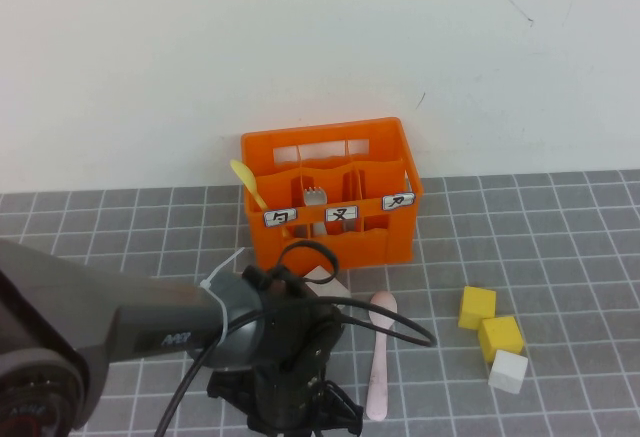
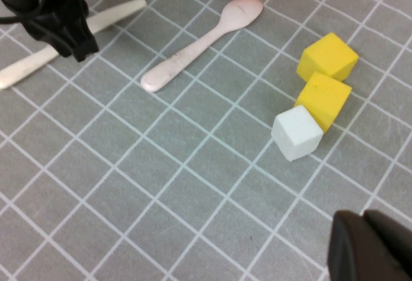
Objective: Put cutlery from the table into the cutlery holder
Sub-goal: Pick up the knife
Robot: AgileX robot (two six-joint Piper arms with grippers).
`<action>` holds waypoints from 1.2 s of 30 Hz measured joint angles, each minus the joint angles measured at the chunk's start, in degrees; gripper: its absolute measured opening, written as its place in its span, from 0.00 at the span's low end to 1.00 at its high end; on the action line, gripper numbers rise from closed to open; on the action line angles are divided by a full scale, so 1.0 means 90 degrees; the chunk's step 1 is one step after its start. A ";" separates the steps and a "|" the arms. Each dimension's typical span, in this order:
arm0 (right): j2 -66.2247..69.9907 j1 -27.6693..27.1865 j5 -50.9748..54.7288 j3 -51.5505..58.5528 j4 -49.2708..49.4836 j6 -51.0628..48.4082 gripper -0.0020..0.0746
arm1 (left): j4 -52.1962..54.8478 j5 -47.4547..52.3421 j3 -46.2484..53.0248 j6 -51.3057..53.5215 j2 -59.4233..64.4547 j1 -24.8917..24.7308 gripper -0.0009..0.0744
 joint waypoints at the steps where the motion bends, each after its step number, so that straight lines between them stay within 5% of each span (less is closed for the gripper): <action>1: 0.0000 0.0000 0.0000 0.0000 0.0012 0.0000 0.02 | -0.0041 -0.0054 0.0000 0.0183 0.0000 0.0000 0.12; 11: 0.0000 0.0000 0.0000 0.0000 0.0041 -0.0021 0.02 | -0.0125 -0.0105 0.0000 0.0453 -0.0011 0.0011 0.13; 20: 0.0000 0.0000 0.0017 0.0000 0.0041 -0.0021 0.02 | -0.0021 -0.0032 0.0000 0.0022 0.0000 0.0024 0.41; 24: 0.0000 0.0000 0.0047 0.0000 0.0041 -0.0021 0.02 | -0.0005 -0.0047 0.0000 -0.0033 0.0000 0.0024 0.36; 30: 0.0000 0.0000 0.0047 0.0000 0.0041 -0.0021 0.02 | -0.0097 -0.0117 0.0000 -0.0007 0.0000 0.0012 0.13; 36: 0.0000 0.0000 0.0047 0.0000 0.0044 -0.0021 0.02 | -0.0189 -0.0126 0.0000 0.0354 0.0000 0.0012 0.13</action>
